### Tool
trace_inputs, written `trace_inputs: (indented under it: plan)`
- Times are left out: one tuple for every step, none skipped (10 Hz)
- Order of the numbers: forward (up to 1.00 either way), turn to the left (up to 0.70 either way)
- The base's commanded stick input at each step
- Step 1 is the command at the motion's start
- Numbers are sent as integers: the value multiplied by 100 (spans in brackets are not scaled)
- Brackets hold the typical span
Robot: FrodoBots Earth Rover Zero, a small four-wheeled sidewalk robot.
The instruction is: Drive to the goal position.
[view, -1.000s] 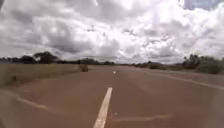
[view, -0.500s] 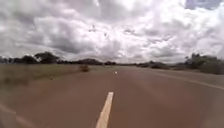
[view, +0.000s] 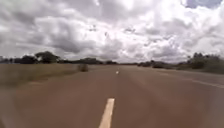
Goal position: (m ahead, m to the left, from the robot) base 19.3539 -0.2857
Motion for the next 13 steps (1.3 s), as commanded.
trace_inputs:
  plan:
    - [100,0]
    - [100,0]
    - [100,0]
    - [100,0]
    - [100,-2]
    - [100,-4]
    - [100,-10]
    - [100,-5]
    - [100,0]
    - [100,0]
    - [100,0]
    - [100,-4]
    - [100,-9]
